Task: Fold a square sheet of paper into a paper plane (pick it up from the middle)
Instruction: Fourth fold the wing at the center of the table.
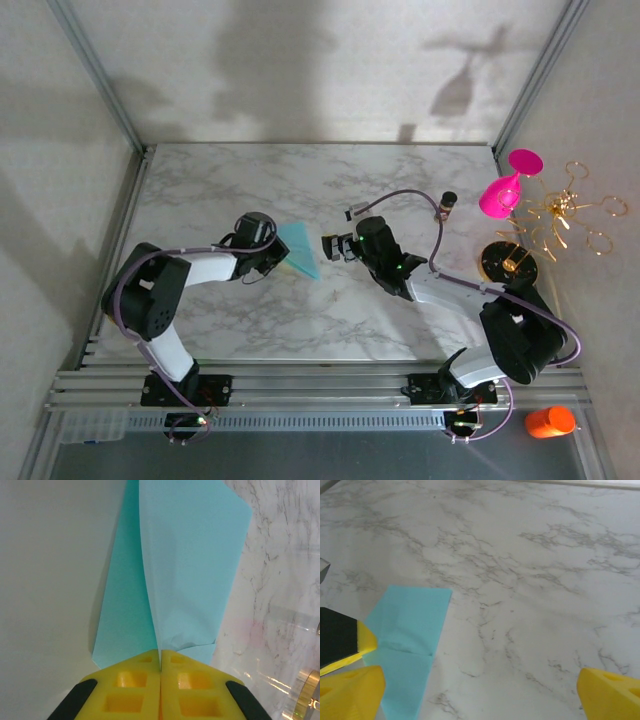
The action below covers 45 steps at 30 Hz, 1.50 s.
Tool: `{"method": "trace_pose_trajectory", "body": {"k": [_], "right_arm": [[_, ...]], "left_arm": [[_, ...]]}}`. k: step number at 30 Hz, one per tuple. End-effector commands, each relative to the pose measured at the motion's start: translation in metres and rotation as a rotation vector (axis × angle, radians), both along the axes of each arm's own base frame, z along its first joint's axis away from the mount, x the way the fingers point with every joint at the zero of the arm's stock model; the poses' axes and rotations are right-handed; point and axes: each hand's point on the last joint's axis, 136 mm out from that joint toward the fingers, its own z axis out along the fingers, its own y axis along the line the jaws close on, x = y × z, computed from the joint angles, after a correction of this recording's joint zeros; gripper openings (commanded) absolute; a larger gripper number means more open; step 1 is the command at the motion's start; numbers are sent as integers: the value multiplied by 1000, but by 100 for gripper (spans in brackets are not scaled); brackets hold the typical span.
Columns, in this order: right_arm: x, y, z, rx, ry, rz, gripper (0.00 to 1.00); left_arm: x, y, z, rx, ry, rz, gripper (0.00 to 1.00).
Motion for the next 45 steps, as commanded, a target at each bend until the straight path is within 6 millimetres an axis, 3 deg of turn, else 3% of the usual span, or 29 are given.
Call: {"method": "trace_pose_trajectory", "body": {"k": [1, 4, 8, 16, 29, 45], "right_arm": [[3, 10, 3, -77, -21, 8, 95], [-3, 18, -23, -204, 65, 23, 82], [-18, 38, -44, -285, 100, 76, 73], [-39, 75, -72, -336, 141, 214, 64], [-33, 86, -108, -392, 231, 185, 46], [-28, 83, -121, -406, 282, 103, 33]], "left_arm": [[9, -7, 1, -1, 16, 13, 8], [10, -11, -1, -5, 34, 21, 8], [7, -11, -5, -1, 54, 38, 8], [1, -12, -1, -21, 87, 50, 9], [-1, -18, 7, -54, 109, 42, 7], [1, -20, 17, -54, 98, 31, 8]]}}
